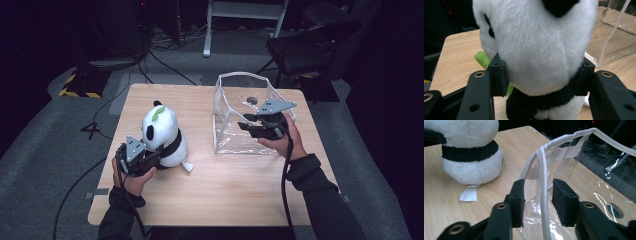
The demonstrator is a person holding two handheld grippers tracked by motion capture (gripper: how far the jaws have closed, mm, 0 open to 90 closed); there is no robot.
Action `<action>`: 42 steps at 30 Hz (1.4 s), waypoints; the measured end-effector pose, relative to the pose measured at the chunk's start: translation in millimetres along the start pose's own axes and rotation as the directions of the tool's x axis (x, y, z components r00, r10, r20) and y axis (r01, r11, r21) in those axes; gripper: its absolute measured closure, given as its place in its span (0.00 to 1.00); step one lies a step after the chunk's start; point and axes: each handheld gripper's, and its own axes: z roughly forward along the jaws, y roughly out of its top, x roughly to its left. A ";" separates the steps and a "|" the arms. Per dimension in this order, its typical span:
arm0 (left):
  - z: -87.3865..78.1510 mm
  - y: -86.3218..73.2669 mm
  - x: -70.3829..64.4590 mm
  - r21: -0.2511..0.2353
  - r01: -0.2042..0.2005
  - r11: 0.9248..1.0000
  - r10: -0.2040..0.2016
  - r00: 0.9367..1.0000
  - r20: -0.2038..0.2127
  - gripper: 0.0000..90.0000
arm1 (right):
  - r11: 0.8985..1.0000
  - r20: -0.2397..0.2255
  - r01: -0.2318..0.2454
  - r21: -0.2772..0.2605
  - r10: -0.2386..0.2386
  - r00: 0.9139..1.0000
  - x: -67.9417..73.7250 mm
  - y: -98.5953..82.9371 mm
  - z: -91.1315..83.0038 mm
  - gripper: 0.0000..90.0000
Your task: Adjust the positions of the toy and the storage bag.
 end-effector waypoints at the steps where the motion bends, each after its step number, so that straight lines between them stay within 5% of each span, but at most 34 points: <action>1: -0.1 0.1 -0.2 0.003 -0.008 1.000 0.008 1.000 -0.002 0.49 | 1.000 -0.001 0.000 0.004 0.000 1.000 0.1 0.9 2.3 0.74; 6: 0.9 -0.6 -1.0 -0.001 -0.028 1.000 0.028 1.000 -0.001 0.48 | 1.000 0.012 0.021 0.018 -0.021 1.000 4.6 5.5 13.9 0.94; 11: 1.1 -1.1 -0.7 -0.002 -0.027 1.000 0.027 1.000 0.001 0.48 | 1.000 -0.029 0.028 0.001 -0.028 0.999 12.2 8.4 14.2 0.97; 16: 1.7 -1.2 -1.5 -0.005 -0.027 1.000 0.027 1.000 0.000 0.48 | 0.998 -0.079 0.067 -0.009 -0.068 0.995 32.1 10.0 9.8 0.97; 22: 2.1 -1.2 -3.6 -0.005 -0.027 1.000 0.027 1.000 -0.004 0.48 | 0.996 -0.072 0.084 -0.004 -0.084 0.994 67.9 15.1 7.1 0.95; 27: 2.6 -1.5 -5.4 -0.003 -0.034 0.999 0.034 0.999 -0.003 0.48 | 0.997 -0.074 0.081 -0.001 -0.081 0.994 85.0 23.4 1.9 0.75; 34: 3.0 -2.3 -5.6 -0.003 -0.049 0.999 0.049 0.999 -0.004 0.48 | 0.997 -0.091 0.056 -0.051 -0.061 0.994 76.1 21.1 -19.7 0.62; 42: 3.9 -2.5 -7.2 -0.003 -0.051 0.999 0.051 0.999 -0.002 0.48 | 0.996 -0.039 0.057 -0.071 -0.060 0.997 54.1 7.6 -54.2 0.58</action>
